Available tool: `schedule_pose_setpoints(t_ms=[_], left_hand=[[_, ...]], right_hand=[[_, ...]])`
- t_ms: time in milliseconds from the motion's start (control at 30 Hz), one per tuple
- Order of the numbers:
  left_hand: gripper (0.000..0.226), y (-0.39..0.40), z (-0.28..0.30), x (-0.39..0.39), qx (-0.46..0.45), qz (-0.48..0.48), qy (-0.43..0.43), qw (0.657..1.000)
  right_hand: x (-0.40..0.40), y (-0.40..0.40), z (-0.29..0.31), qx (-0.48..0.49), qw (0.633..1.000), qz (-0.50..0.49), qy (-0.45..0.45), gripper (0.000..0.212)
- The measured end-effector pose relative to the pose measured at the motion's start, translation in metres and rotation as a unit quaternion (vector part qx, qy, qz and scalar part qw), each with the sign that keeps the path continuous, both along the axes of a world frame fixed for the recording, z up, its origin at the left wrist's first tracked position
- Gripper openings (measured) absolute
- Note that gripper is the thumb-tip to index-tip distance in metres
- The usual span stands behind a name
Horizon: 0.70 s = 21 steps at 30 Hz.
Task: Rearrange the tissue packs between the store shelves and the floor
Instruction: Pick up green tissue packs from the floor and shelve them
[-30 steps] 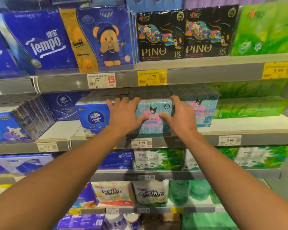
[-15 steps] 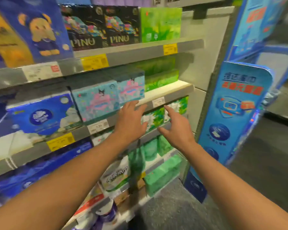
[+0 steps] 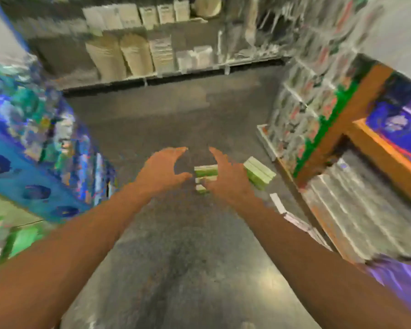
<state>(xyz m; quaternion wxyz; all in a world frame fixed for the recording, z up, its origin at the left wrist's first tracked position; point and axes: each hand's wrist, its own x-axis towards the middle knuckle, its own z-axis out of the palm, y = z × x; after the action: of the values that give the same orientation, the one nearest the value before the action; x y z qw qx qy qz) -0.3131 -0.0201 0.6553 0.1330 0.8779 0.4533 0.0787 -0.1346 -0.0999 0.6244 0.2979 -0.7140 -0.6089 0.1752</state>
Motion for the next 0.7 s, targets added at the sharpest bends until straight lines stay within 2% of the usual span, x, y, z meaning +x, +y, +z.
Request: schedule_pose_setpoints(t_ms=[167,233,367,567,700], left_hand=[[0.071,-0.027,-0.055,0.201,-0.045,-0.133,0.003,0.990],[0.072,-0.033,-0.076,0.256,-0.062,-0.181,0.032,0.981],[0.072,-0.023,-0.121,0.340,-0.093,-0.217,0.065,0.970],[0.076,0.025,-0.209,0.439,-0.140,-0.272,0.100,0.947],[0.068,0.091,-0.319,0.524,-0.189,-0.291,0.094,0.933]], right_hand=[[0.175,-0.065,-0.053,-0.084,0.986,-0.147,0.009,0.076],[0.221,-0.083,-0.073,-0.112,0.975,-0.191,0.028,0.077],[0.290,-0.095,-0.122,-0.145,0.955,-0.253,0.053,0.080],[0.365,-0.059,-0.206,-0.193,0.923,-0.324,0.077,0.080],[0.431,0.004,-0.302,-0.263,0.892,-0.361,0.070,0.078]])
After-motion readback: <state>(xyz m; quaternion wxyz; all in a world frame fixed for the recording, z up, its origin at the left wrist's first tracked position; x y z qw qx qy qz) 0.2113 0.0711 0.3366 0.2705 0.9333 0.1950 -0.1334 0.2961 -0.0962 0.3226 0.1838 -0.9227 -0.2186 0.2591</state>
